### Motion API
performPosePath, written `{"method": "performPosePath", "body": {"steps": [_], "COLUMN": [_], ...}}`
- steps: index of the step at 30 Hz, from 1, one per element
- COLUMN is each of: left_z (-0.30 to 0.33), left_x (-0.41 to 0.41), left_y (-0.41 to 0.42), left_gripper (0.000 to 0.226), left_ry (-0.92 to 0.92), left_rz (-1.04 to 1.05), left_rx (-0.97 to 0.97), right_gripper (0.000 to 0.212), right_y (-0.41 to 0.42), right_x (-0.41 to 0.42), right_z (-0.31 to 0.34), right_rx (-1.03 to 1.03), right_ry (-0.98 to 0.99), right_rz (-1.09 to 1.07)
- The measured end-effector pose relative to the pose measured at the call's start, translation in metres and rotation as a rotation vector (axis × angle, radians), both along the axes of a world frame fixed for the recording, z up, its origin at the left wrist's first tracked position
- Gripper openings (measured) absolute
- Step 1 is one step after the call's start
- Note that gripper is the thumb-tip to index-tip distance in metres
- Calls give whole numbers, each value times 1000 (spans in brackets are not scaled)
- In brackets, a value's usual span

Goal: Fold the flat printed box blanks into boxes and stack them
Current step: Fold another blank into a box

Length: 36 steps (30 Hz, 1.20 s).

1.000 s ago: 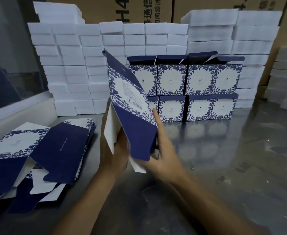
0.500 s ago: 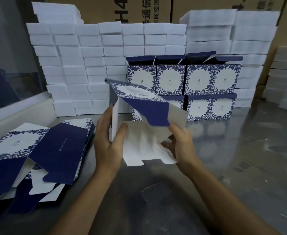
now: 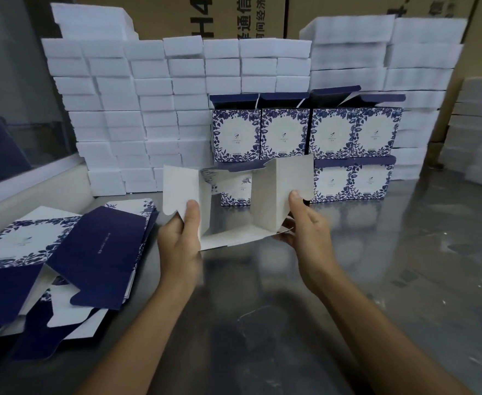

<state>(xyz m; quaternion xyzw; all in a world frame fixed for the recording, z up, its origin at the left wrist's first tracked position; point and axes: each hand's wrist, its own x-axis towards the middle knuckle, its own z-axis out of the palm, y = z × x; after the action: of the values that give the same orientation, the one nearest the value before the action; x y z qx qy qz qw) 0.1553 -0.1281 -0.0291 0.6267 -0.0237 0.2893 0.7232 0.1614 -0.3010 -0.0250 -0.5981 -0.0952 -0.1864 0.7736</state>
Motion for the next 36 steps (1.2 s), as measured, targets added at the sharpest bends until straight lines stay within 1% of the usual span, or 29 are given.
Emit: {"method": "performPosePath", "body": {"steps": [1, 2, 3, 4, 5, 6, 8, 9, 11, 13, 15, 17, 18, 20, 23, 25, 27, 30, 31, 34, 36], "left_z": [-1, -1, -1, -1, -1, -1, -1, -1, -1, -1, -1, -1, -1, -1, -1, -3, -7, -13, -16, -21, -23], "left_x": [1, 1, 1, 1, 0, 0, 0, 0, 0, -1, 0, 1, 1, 2, 2, 1, 0, 1, 2, 5, 5], "left_y": [1, 1, 1, 1, 0, -1, -3, -4, -4, -1, 1, 4, 5, 6, 2, -3, -6, -5, -3, -2, -3], "left_gripper": [43, 41, 43, 46, 50, 52, 53, 53, 55, 57, 58, 58, 58, 57, 55, 54, 50, 35, 35, 47, 55], "left_ry": [-11, -19, -22, -16, -12, -12, -19, -26, -44, -57, -65, -68, -70, -75, -115, -135, -154, -142, -124, -24, 23], "left_rz": [14, 36, 48, 57, 59, 66, 108, 149, 272, 393, 469, 519, 530, 523, 502, 487, 433, 338, 317, 301, 270], "left_rx": [7, 28, 52, 69, 82, 97, 117, 126, 145, 157, 186, 212, 218, 220, 252, 268, 297, 417, 465, 589, 600], "right_gripper": [26, 7, 14, 28, 38, 43, 38, 37, 44, 52, 59, 60, 58, 48, 33, 27, 23, 23, 25, 37, 37], "right_y": [0, 0, 0, 0, -1, -2, -3, -3, -1, 2, 5, 7, 8, 11, 15, 14, 13, 10, 10, 6, 2], "right_x": [2, 1, 3, 2, 3, 3, 5, 7, 9, 9, 8, 6, 6, 4, 2, 2, 3, 5, 5, 5, 7], "right_z": [-2, -2, -5, -6, -8, -9, -10, -11, -15, -18, -19, -21, -22, -23, -19, -16, -15, -16, -16, -15, -16], "right_rx": [-5, 2, 12, 7, -21, -65, -206, -282, -396, -431, -470, -497, -502, -506, -461, -419, -394, -359, -349, -331, -335], "right_ry": [-32, -56, -79, -102, -139, -180, -281, -324, -367, -358, -342, -343, -352, -372, -394, -397, -397, -368, -356, -332, -329], "right_rz": [-62, -112, -185, -242, -298, -355, -450, -458, -429, -328, -235, -168, -150, -176, -331, -422, -467, -488, -489, -476, -467]}}
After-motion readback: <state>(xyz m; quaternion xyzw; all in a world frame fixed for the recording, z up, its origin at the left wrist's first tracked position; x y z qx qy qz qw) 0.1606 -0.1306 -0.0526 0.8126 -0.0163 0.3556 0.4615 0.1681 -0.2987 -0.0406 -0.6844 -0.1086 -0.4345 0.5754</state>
